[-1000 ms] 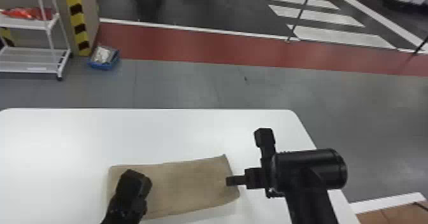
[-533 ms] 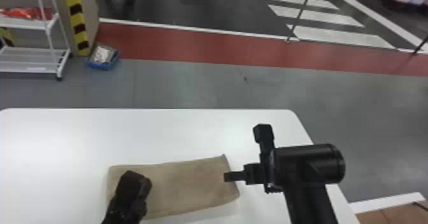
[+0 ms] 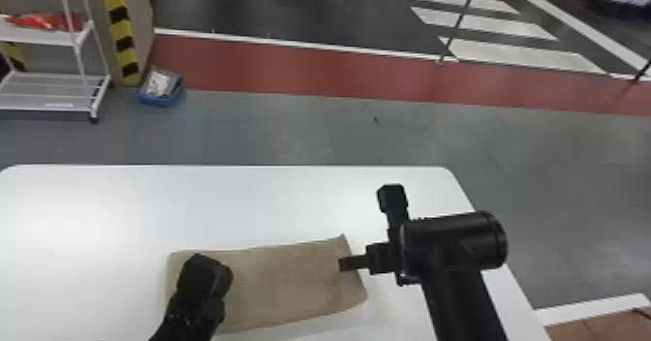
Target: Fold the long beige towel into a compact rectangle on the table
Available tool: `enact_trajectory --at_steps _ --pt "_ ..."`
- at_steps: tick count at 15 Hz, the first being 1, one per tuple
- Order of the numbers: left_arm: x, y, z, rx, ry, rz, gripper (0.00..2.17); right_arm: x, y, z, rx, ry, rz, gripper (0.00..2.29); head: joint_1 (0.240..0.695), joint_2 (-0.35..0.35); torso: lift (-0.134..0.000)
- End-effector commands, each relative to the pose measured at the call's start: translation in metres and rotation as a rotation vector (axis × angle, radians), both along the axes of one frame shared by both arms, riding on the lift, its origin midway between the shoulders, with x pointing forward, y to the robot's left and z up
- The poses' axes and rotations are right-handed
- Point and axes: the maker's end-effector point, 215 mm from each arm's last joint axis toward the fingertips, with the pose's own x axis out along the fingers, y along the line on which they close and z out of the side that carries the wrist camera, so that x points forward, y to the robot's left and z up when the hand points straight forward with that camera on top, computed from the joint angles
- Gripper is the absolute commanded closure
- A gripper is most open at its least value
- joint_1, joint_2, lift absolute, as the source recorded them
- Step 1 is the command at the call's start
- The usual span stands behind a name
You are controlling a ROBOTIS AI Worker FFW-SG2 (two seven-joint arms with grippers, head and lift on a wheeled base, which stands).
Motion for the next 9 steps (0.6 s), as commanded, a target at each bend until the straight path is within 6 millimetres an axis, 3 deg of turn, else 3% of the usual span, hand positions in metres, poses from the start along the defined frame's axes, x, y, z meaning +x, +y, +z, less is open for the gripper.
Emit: enact_trajectory --at_steps 1,9 --pt "0.006 0.001 0.004 -0.001 -0.009 0.002 2.07 0.003 0.004 -0.004 -0.004 0.013 0.014 0.36 0.695 -0.260 0.000" --pt "0.008 0.001 0.007 -0.009 -0.011 -0.001 2.07 0.004 0.029 -0.011 -0.013 0.044 0.076 0.47 0.695 -0.227 0.000"
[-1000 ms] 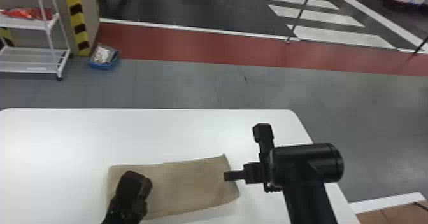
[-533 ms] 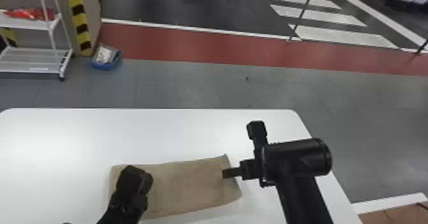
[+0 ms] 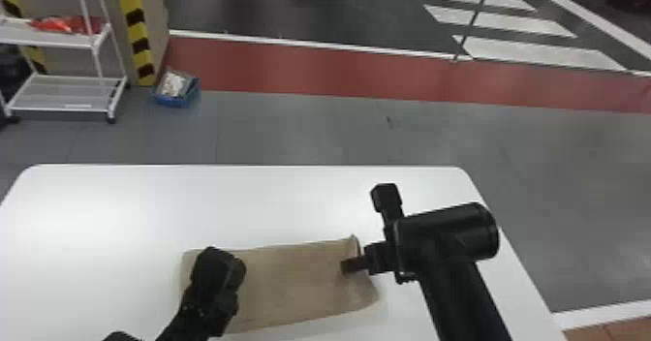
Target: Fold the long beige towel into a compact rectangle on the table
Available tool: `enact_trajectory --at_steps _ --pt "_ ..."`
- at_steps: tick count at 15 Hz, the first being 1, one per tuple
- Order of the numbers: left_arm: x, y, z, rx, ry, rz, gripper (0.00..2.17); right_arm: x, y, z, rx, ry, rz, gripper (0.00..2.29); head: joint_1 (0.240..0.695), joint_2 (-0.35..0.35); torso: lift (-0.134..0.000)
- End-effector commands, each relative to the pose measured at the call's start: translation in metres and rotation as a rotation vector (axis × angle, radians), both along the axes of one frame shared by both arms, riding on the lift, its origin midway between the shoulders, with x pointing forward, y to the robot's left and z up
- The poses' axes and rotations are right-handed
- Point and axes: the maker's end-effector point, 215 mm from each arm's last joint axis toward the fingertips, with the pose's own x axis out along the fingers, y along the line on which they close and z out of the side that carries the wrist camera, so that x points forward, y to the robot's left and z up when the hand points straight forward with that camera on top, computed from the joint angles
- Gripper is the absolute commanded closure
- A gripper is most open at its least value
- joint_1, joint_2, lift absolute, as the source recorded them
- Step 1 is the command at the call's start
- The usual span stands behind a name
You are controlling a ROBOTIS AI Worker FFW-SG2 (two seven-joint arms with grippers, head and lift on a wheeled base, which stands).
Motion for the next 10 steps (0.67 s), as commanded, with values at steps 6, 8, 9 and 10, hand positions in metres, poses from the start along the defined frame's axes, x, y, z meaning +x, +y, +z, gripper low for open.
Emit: enact_trajectory --at_steps 6,8,9,10 --pt "-0.001 -0.001 -0.001 -0.004 0.003 0.000 2.07 -0.008 0.004 -0.006 0.018 0.020 0.000 0.80 0.695 -0.220 0.000" --pt "-0.003 0.000 -0.003 -0.002 0.008 0.000 2.07 -0.014 0.001 -0.009 0.036 0.026 -0.015 0.94 0.695 -0.221 0.000" --pt "-0.005 0.001 -0.005 -0.002 0.012 0.001 2.07 -0.018 0.001 -0.006 0.048 0.028 -0.024 0.93 0.695 -0.222 0.000" --pt "-0.007 0.001 -0.006 -0.002 0.015 0.001 2.07 -0.015 0.005 0.002 0.071 0.003 -0.026 0.93 0.695 -0.224 0.000"
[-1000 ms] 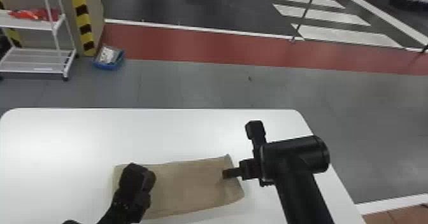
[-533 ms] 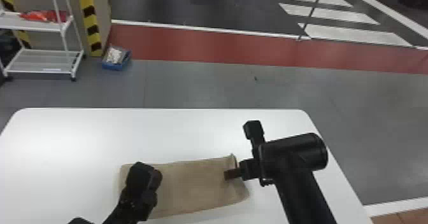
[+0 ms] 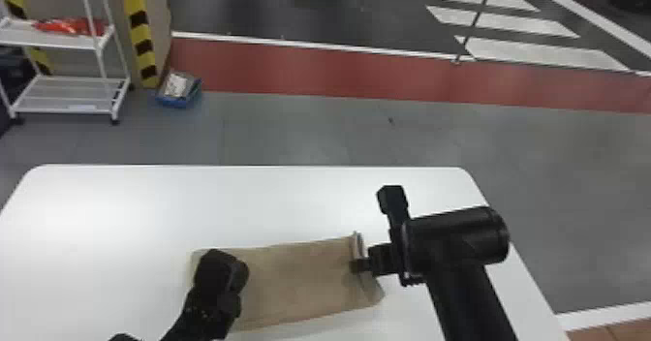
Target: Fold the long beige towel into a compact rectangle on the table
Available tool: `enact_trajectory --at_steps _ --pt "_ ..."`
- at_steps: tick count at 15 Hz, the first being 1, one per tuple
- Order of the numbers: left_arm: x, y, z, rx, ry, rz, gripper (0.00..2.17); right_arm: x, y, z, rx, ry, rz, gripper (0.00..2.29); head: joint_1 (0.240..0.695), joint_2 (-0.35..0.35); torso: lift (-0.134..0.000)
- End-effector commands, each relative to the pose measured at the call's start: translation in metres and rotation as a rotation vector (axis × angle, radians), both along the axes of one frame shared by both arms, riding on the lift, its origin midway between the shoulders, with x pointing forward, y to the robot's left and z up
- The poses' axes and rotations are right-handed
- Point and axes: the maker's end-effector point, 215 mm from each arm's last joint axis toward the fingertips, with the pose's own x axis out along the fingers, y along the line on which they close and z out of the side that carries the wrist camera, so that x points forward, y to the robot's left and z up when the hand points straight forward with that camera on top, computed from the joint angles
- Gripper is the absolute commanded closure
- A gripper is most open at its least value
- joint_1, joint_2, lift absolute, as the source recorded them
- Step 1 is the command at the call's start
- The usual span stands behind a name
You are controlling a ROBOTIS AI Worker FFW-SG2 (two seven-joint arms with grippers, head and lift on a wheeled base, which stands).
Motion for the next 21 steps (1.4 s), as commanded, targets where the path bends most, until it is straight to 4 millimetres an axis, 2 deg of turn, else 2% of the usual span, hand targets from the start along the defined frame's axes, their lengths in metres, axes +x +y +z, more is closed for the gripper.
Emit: enact_trajectory --at_steps 1,2,4,5,6,7,10,12,13,15,16,17,19,21 --pt "-0.004 0.001 -0.004 0.003 0.006 0.000 2.07 -0.003 0.004 0.015 0.055 -0.024 -0.028 0.93 0.695 -0.225 0.000" --pt "-0.004 0.001 -0.004 0.003 0.007 -0.001 2.07 -0.006 0.001 0.023 0.079 -0.027 -0.050 0.93 0.695 -0.224 0.000" --pt "-0.006 -0.001 -0.005 0.005 0.013 -0.005 2.07 -0.008 0.009 0.042 0.146 -0.041 -0.064 0.93 0.695 -0.222 0.000" --pt "-0.008 -0.003 -0.006 0.006 0.016 -0.010 2.07 -0.008 0.007 0.051 0.169 -0.056 -0.079 0.93 0.695 -0.222 0.000" --pt "-0.010 -0.004 -0.009 0.010 0.027 -0.012 2.07 -0.007 0.016 0.061 0.207 -0.067 -0.072 0.93 0.695 -0.221 0.000" --pt "-0.012 -0.005 -0.012 0.015 0.038 -0.014 2.07 -0.007 0.014 0.068 0.226 -0.073 -0.088 0.93 0.695 -0.221 0.000" --pt "-0.017 -0.012 -0.014 0.012 0.046 -0.028 2.07 0.004 0.026 0.096 0.289 -0.133 -0.086 0.93 0.695 -0.218 0.000" --pt "-0.028 -0.019 -0.017 -0.016 0.064 -0.034 2.07 0.007 0.033 0.104 0.313 -0.149 -0.082 0.93 0.695 -0.216 0.000" --pt "-0.028 -0.021 0.000 -0.046 0.037 -0.032 2.07 0.007 0.033 0.105 0.314 -0.144 -0.083 0.93 0.695 -0.215 0.000" --pt "-0.024 0.007 0.038 -0.095 -0.018 -0.007 2.07 0.006 0.035 0.109 0.323 -0.145 -0.081 0.93 0.695 -0.217 0.000" --pt "-0.021 0.021 0.047 -0.097 -0.018 0.008 2.07 0.006 0.035 0.112 0.330 -0.143 -0.084 0.93 0.695 -0.216 0.000" --pt "-0.022 0.038 0.046 -0.083 0.008 0.020 2.07 0.006 0.032 0.114 0.332 -0.145 -0.094 0.93 0.695 -0.192 0.000" --pt "-0.029 0.065 0.024 -0.035 0.091 0.045 2.07 0.008 0.033 0.119 0.342 -0.148 -0.095 0.93 0.695 -0.165 0.000" --pt "-0.037 0.074 -0.002 0.008 0.131 0.039 2.07 0.008 0.037 0.129 0.357 -0.155 -0.088 0.93 0.695 -0.140 0.000"
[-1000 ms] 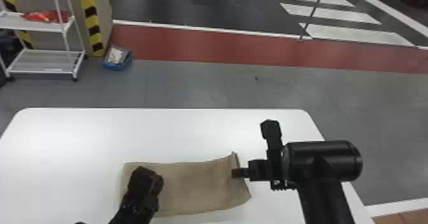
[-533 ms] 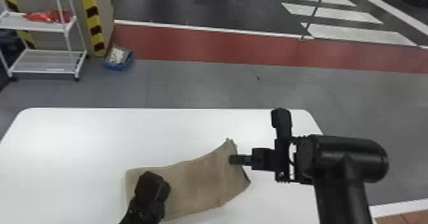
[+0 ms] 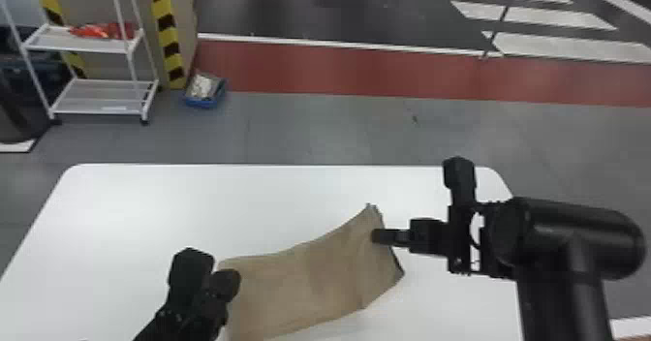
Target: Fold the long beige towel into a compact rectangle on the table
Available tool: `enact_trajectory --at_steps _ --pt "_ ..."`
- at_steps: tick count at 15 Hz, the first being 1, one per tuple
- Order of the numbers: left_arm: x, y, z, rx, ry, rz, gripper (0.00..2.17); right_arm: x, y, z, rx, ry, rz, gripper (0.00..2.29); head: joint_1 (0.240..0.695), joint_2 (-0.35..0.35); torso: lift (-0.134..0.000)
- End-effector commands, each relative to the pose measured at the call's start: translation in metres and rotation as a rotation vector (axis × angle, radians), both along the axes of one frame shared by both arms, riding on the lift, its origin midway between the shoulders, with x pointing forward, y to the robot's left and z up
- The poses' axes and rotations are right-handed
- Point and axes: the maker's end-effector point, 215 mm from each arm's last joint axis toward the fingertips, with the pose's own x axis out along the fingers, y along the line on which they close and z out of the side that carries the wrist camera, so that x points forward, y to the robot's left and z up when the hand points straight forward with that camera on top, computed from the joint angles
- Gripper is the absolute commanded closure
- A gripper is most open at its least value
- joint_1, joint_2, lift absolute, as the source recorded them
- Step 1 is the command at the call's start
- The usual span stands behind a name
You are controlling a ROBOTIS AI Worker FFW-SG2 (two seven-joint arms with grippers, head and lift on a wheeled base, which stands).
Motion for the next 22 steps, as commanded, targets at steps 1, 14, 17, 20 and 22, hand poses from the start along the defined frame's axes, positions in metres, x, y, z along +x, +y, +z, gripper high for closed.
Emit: enact_trajectory --at_steps 1,14,17,20,22 --pt "-0.007 0.010 -0.026 0.041 0.047 0.000 2.07 0.002 0.003 0.013 0.013 -0.012 0.003 0.93 0.695 -0.118 0.000" --pt "-0.008 -0.048 -0.040 0.006 0.072 -0.057 2.07 -0.031 0.107 0.012 0.049 0.011 0.198 0.93 0.695 -0.066 0.000" --pt "-0.006 -0.052 -0.038 -0.002 0.062 -0.059 2.07 -0.023 0.128 -0.009 -0.003 -0.024 0.232 0.93 0.695 -0.050 0.000" --pt "-0.003 -0.050 -0.038 -0.006 0.058 -0.057 2.07 -0.015 0.135 -0.027 -0.017 -0.019 0.242 0.93 0.695 -0.027 0.000" --pt "-0.001 -0.051 -0.036 -0.012 0.053 -0.057 2.07 -0.013 0.145 -0.031 -0.026 -0.033 0.261 0.93 0.695 -0.021 0.000"
